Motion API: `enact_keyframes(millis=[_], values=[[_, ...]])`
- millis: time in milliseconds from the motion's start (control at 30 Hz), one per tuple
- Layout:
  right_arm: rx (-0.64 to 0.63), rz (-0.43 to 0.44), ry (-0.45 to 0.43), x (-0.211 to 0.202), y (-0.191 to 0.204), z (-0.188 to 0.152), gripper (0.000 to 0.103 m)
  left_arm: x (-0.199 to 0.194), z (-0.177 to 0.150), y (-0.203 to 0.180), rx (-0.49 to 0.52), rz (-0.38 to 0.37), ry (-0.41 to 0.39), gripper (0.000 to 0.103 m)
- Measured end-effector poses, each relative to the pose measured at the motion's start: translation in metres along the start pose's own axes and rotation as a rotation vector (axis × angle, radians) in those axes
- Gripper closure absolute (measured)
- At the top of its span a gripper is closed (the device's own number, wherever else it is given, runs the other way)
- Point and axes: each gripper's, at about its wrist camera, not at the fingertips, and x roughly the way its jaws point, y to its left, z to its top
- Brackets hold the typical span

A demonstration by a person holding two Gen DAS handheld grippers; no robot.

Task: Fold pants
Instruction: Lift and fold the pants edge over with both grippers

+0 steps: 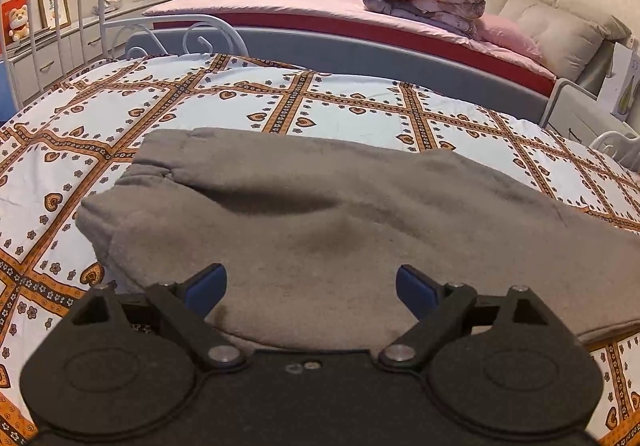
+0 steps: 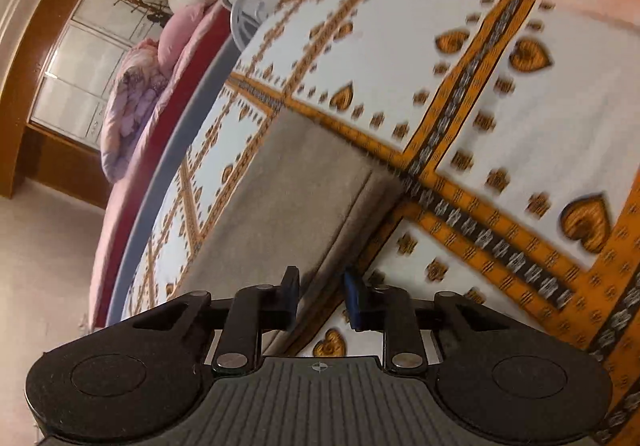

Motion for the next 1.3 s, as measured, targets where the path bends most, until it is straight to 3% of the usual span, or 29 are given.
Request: enact_keyframes(millis=[300, 433, 500, 600, 833, 933, 1067, 1167, 1300], values=[[0.137, 0.053, 0.004, -0.006, -0.023, 0.0, 0.081, 0.001, 0.0, -0.011, 0.009, -0.011, 0.007, 0.018], [0.11, 0.046, 0.007, -0.002, -0.02, 0.003, 0.081, 0.001, -0.002, -0.018, 0.025, -0.01, 0.012, 0.018], [0.069, 0.019, -0.001, -0.001, -0.012, 0.007, 0.089, 0.0, -0.002, -0.02, 0.011, -0.017, 0.011, 0.018], [-0.013, -0.027, -0.024, -0.005, 0.003, 0.001, 0.091, -0.002, -0.003, -0.025, 0.019, -0.024, 0.006, 0.018], [-0.016, -0.027, -0.014, -0.003, -0.003, -0.003, 0.09, -0.004, -0.008, -0.052, 0.018, -0.046, 0.0, 0.018], [-0.075, -0.054, -0.032, -0.007, 0.01, -0.005, 0.09, -0.006, -0.019, -0.092, 0.0, -0.083, -0.022, 0.018], [-0.134, -0.075, -0.048, -0.007, 0.023, -0.008, 0.09, -0.003, -0.044, -0.193, 0.076, -0.156, -0.026, 0.018], [-0.095, -0.075, -0.038, -0.006, 0.019, -0.01, 0.09, 0.004, -0.056, -0.255, 0.092, -0.211, 0.005, 0.018], [-0.041, -0.04, -0.037, -0.014, 0.014, -0.007, 0.09, 0.019, -0.068, -0.317, 0.15, -0.221, 0.051, 0.018]])
